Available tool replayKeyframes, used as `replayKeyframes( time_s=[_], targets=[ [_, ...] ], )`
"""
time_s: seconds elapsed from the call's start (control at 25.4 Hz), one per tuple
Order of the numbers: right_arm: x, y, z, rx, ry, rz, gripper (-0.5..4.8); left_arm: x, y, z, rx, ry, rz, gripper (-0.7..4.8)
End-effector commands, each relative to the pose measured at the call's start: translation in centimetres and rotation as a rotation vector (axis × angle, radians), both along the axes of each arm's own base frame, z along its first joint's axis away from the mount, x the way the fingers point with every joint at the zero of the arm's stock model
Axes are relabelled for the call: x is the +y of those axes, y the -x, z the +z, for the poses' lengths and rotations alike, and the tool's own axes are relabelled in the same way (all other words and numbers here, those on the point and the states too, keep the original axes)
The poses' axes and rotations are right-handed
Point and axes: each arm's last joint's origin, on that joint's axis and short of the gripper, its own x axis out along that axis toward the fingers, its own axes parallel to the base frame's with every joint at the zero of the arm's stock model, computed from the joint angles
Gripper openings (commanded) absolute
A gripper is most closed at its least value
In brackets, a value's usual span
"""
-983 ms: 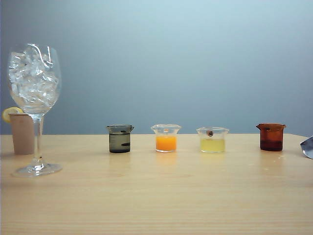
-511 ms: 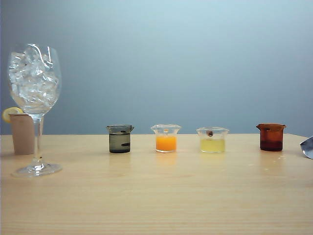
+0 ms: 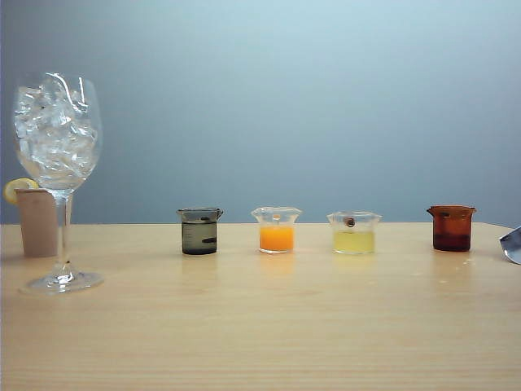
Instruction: Pick up the ice scoop on the desk filled with ice cubes, pour the ice into the goblet, and finally put the scoop back on the table.
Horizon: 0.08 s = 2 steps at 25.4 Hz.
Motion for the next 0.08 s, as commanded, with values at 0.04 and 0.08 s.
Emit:
replayKeyframes(
  time_s=[0.04, 0.08],
  targets=[
    [0.02, -0.03, 0.03, -0.012, 0.003, 0.001, 0.22, 0.00, 0.00, 0.19, -0.015, -0.005, 0.001, -0.05],
    [0.02, -0.03, 0.02, -0.012, 0.003, 0.001, 0.22, 0.00, 0.00, 0.19, -0.015, -0.005, 0.001, -0.05]
  ],
)
